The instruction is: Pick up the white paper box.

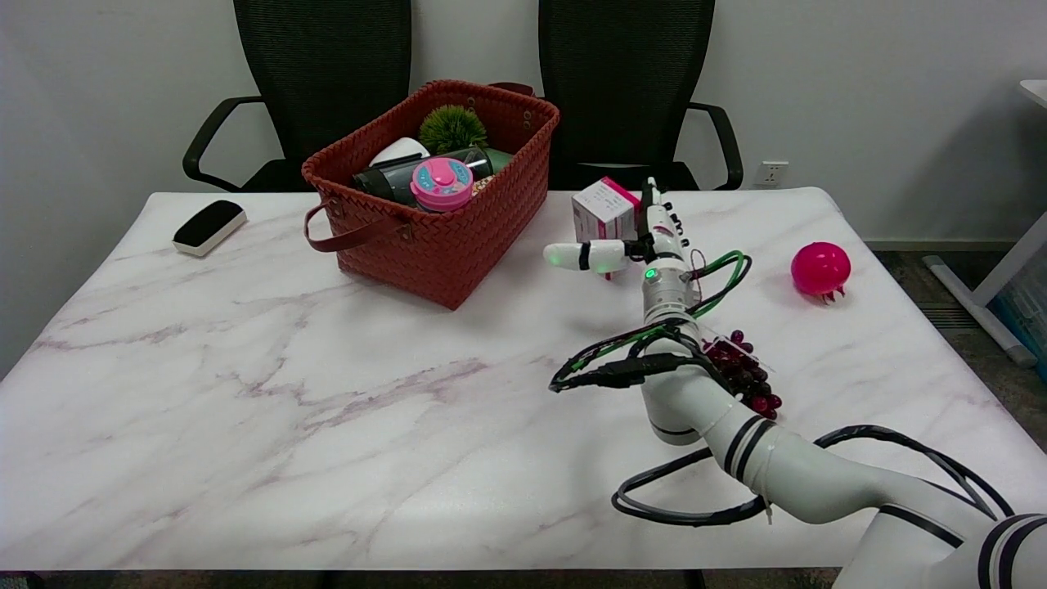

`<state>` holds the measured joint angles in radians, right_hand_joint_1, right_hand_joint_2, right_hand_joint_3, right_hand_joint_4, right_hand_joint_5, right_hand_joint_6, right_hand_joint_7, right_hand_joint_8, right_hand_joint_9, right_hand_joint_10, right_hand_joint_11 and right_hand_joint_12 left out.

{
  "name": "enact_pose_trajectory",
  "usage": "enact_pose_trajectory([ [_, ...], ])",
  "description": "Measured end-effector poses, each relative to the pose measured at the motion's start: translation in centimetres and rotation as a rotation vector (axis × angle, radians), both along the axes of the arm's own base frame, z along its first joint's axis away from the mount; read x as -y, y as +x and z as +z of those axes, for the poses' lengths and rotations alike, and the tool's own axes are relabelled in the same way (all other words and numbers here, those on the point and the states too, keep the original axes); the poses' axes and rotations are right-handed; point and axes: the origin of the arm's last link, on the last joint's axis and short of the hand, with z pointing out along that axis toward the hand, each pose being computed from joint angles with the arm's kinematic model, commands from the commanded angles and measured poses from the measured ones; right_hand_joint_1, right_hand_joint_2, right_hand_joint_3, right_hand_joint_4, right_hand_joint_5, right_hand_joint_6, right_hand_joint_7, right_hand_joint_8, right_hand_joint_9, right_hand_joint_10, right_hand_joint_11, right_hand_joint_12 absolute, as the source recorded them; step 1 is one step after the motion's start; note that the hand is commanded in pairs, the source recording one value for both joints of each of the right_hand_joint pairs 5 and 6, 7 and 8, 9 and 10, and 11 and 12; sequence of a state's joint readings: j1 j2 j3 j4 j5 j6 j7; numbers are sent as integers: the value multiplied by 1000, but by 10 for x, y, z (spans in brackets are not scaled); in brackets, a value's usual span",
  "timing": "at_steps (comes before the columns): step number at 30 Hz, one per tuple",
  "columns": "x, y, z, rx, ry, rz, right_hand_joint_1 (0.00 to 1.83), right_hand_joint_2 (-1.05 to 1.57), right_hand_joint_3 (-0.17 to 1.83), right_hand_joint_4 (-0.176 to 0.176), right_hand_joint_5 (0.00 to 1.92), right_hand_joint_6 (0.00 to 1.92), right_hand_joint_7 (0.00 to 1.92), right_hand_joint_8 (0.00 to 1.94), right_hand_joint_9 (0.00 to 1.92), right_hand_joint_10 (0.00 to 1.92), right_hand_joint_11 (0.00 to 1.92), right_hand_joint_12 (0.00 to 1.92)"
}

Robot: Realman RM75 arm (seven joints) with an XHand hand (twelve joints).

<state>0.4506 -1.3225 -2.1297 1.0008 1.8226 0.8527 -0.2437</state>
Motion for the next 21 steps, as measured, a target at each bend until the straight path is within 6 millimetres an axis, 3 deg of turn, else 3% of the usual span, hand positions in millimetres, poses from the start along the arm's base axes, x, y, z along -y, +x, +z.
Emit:
enact_pose_trajectory([
  [21,4,-4,19,-35,-36,-31,1063,-281,563,0,0,0,247,247,294,294,103,103],
])
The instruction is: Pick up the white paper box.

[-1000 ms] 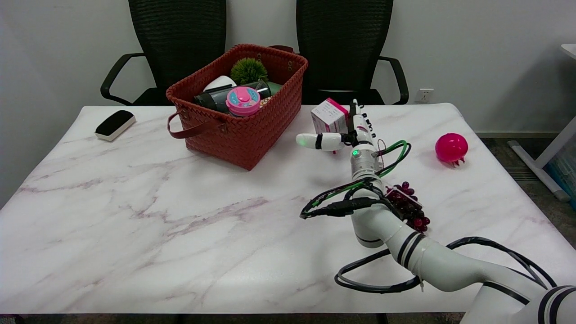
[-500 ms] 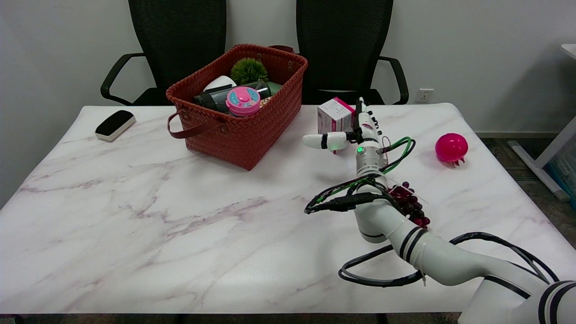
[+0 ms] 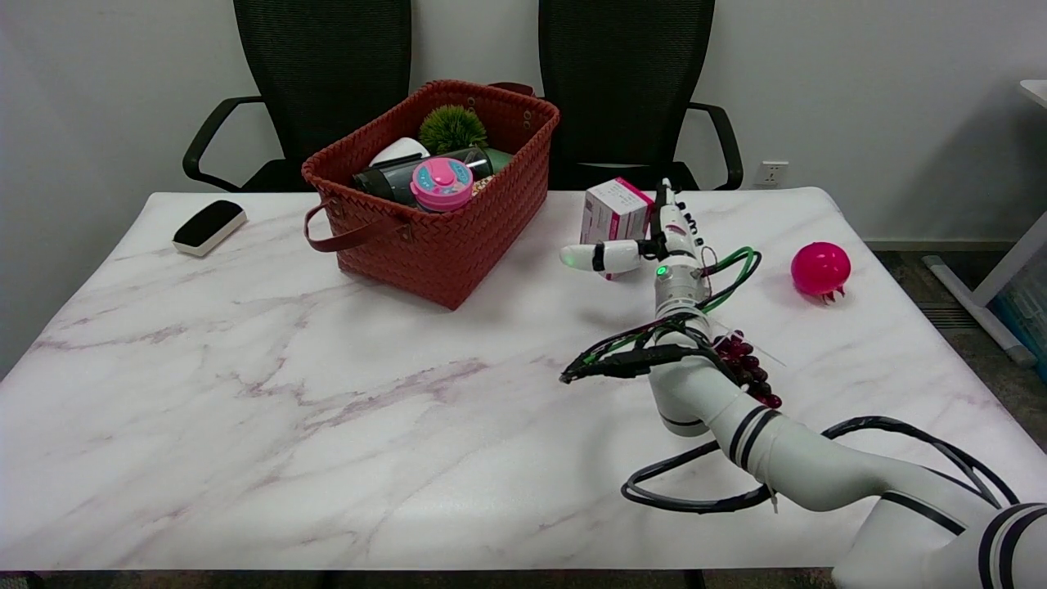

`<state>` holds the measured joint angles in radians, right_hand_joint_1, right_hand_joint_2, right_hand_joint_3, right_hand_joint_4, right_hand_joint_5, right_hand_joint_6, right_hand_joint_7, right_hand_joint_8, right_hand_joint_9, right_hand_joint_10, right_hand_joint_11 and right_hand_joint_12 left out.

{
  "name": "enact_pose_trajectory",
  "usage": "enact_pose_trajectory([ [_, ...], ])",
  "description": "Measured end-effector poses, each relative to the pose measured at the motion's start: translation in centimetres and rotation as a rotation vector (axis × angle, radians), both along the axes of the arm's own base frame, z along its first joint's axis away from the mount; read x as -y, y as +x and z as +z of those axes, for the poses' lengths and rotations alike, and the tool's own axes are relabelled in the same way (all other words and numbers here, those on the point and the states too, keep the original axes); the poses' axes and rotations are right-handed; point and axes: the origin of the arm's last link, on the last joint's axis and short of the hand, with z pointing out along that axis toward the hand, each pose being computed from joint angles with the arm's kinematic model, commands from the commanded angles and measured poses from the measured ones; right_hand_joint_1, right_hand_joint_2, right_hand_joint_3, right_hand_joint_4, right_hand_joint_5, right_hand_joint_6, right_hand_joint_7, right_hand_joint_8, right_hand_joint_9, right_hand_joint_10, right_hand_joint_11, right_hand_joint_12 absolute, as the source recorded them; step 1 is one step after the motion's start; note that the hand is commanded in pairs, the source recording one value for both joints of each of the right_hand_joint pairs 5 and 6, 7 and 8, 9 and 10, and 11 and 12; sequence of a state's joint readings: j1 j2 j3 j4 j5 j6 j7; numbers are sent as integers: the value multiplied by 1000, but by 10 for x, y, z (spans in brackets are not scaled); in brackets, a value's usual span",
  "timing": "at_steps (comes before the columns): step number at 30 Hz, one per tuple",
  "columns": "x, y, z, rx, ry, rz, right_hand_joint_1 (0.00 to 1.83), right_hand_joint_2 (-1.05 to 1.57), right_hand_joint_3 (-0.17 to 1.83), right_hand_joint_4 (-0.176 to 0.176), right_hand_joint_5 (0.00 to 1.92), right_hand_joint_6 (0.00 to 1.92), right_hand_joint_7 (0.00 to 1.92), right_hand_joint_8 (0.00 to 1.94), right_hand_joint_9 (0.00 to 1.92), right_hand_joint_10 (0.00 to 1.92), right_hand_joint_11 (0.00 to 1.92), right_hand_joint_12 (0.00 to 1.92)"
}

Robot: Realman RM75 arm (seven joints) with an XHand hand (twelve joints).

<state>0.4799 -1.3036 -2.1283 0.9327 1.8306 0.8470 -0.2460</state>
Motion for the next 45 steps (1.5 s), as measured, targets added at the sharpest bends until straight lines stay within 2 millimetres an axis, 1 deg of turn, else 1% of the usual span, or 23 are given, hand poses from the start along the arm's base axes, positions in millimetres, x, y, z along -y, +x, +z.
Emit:
enact_pose_trajectory([
  [12,7,0,8,-11,-3,-16,1050,-290,592,0,0,0,246,246,308,308,157,157],
  [16,9,0,10,-14,-5,-20,1048,-286,584,0,0,0,198,198,306,306,204,204],
  [19,10,-1,11,-10,-7,-20,1052,-254,545,0,0,0,182,182,303,303,279,279],
  [20,10,-1,12,-7,-8,-20,1062,-218,502,0,0,0,177,177,304,304,319,319],
  [26,11,-5,17,16,-16,-16,1105,-162,392,0,0,0,169,169,318,318,376,376],
  [30,11,-6,22,23,-25,-15,1120,-151,378,0,0,0,172,172,348,348,412,412],
  [38,11,-6,32,30,-44,-12,1150,-102,373,0,0,0,220,220,439,439,465,465],
  [45,12,-7,36,33,-49,-14,1162,-69,369,0,0,0,318,318,515,515,513,513],
])
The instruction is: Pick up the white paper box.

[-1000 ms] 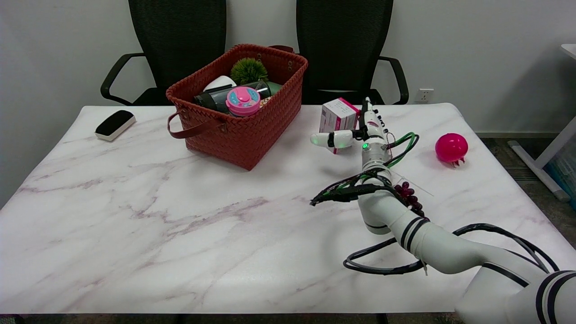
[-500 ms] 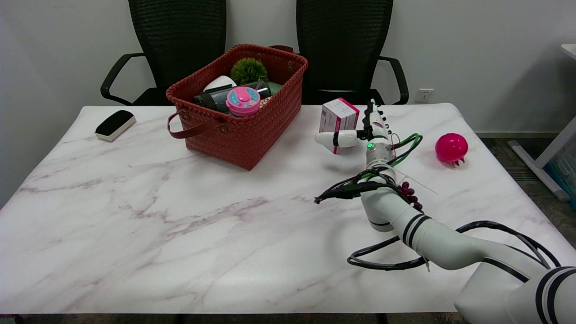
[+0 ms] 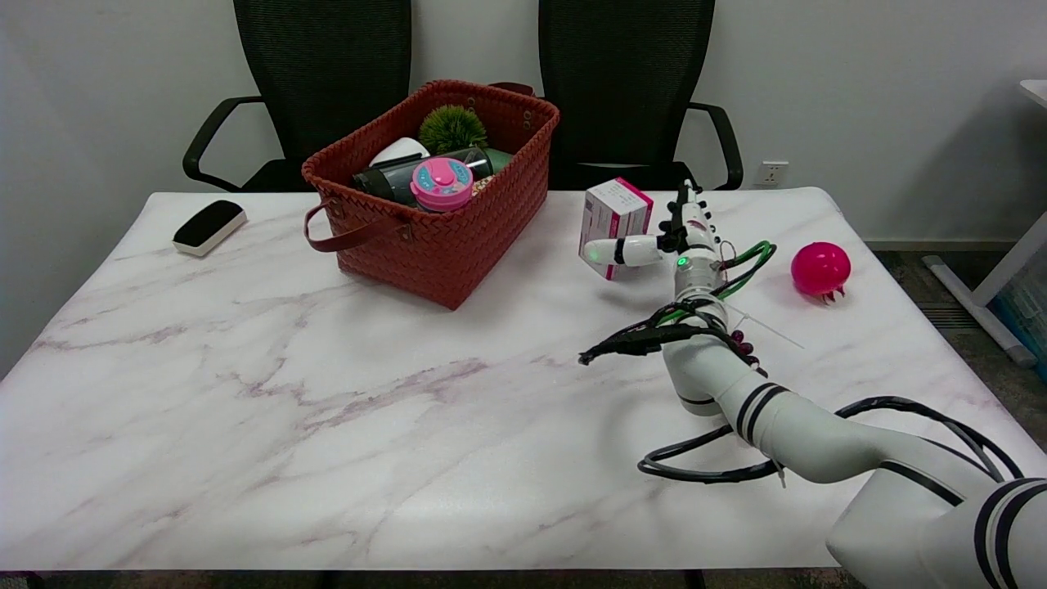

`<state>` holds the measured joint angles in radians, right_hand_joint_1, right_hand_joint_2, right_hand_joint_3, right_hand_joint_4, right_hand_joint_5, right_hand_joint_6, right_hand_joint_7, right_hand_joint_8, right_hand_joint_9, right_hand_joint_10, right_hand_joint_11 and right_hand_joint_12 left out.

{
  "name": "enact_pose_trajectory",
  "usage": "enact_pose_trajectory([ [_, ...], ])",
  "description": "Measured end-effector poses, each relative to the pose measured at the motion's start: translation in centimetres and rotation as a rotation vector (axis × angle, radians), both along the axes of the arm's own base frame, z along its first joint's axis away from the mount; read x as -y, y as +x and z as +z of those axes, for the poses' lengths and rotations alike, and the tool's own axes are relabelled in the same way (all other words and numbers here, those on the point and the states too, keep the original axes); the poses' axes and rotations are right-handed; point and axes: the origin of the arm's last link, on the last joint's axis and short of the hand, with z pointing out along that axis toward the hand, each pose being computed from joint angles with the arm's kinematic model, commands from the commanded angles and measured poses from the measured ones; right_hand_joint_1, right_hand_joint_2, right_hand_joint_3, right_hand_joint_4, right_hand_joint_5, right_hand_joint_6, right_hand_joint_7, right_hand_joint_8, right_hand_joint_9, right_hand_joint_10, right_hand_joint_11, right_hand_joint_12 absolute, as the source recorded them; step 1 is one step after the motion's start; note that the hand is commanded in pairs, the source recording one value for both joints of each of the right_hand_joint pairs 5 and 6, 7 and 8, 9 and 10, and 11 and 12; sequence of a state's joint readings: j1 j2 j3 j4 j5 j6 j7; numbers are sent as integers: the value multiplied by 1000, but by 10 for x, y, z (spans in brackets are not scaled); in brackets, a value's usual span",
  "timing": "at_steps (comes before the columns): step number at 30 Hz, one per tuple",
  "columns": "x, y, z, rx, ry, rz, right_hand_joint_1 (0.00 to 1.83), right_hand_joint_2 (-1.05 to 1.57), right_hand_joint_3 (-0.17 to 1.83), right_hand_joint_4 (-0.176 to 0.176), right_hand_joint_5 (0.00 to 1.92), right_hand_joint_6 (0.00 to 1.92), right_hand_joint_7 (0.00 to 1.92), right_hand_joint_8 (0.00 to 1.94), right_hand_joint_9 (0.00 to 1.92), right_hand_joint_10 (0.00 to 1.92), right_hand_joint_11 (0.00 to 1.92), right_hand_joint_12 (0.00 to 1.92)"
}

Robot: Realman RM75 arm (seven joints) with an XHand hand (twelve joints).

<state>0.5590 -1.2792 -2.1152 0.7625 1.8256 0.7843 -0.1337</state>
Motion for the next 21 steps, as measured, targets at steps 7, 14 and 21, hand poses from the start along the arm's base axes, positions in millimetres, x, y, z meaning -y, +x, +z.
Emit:
enact_pose_trajectory([
  [7,0,-1,2,2,-3,-3,1169,-13,394,0,0,0,390,390,547,547,538,538],
  [14,1,-1,3,4,-4,-4,1180,46,531,0,0,0,406,406,562,562,557,557],
  [21,2,-1,2,4,-4,-2,1193,175,582,0,0,0,426,426,579,579,565,565],
])
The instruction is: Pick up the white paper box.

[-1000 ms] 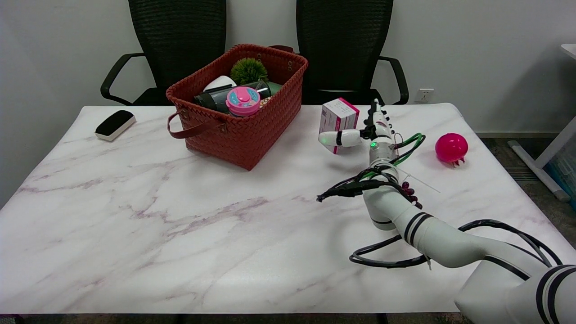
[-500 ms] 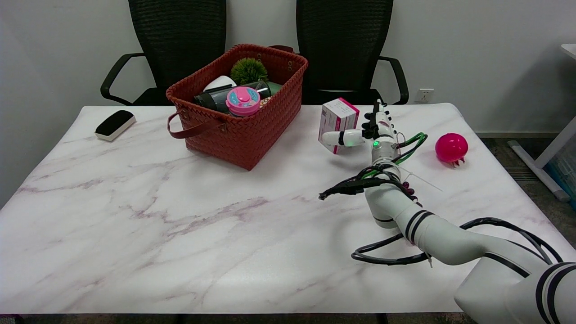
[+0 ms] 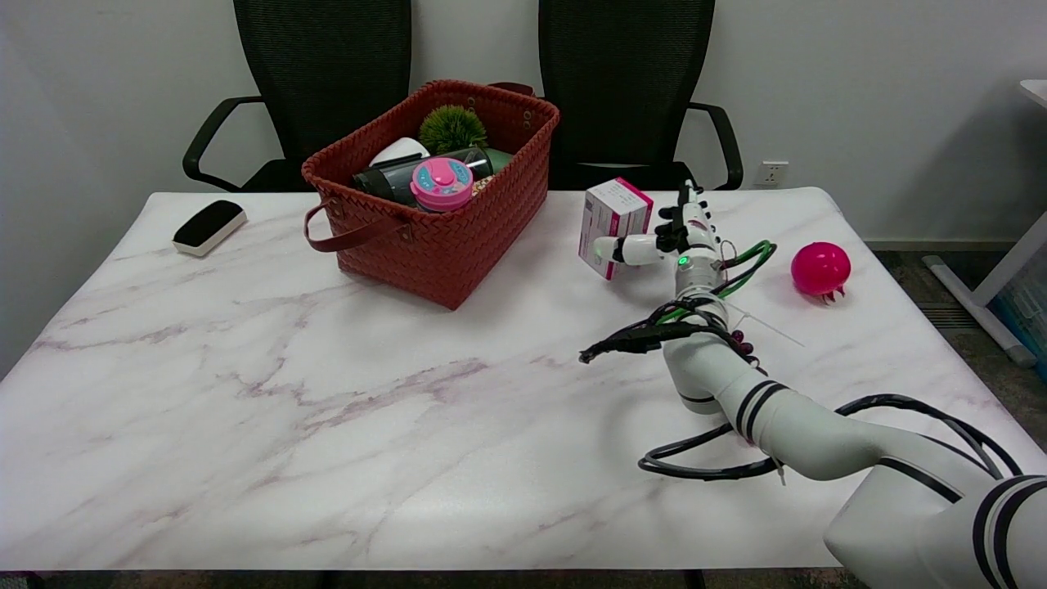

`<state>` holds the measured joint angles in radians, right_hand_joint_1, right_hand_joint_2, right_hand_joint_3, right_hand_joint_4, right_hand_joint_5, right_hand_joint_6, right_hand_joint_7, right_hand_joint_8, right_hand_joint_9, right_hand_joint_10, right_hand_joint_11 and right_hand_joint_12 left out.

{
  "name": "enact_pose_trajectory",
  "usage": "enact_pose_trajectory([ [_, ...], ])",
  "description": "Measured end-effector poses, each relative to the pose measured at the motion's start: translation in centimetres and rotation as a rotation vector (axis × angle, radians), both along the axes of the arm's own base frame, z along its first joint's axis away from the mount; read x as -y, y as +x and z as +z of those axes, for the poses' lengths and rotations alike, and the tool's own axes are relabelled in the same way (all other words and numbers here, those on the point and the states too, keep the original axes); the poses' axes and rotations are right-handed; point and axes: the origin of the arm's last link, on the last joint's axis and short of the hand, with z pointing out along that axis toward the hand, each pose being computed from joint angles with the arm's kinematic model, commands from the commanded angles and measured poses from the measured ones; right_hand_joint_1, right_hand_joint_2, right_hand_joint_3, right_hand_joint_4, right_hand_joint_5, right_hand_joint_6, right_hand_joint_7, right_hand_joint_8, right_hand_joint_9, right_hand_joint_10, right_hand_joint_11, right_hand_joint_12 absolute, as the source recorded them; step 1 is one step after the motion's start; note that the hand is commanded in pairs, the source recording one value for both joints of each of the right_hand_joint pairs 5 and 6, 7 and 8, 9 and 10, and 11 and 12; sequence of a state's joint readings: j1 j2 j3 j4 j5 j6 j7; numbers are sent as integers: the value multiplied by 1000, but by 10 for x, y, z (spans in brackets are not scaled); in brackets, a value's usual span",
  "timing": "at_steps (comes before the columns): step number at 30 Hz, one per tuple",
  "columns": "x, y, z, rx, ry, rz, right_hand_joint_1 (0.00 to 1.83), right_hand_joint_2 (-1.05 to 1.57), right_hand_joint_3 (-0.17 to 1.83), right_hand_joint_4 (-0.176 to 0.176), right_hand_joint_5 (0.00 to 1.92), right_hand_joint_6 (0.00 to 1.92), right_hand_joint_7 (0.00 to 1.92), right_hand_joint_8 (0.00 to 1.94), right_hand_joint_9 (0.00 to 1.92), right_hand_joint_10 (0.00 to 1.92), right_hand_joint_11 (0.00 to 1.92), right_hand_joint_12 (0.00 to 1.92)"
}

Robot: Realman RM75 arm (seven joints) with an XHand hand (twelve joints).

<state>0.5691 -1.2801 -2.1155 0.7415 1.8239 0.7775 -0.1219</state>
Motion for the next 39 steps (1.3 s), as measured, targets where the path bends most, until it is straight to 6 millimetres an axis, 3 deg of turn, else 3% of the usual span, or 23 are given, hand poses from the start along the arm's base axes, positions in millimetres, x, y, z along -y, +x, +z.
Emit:
enact_pose_trajectory([
  [13,1,1,-3,3,5,4,1196,436,675,0,68,68,442,442,592,592,599,599],
  [20,1,2,-4,4,7,7,1193,508,719,0,501,501,451,451,614,614,685,685],
  [36,0,1,-6,14,14,22,1181,564,724,0,651,651,550,550,664,664,754,754],
  [39,-1,1,-6,14,16,26,1181,585,712,0,727,727,668,668,684,684,758,758],
])
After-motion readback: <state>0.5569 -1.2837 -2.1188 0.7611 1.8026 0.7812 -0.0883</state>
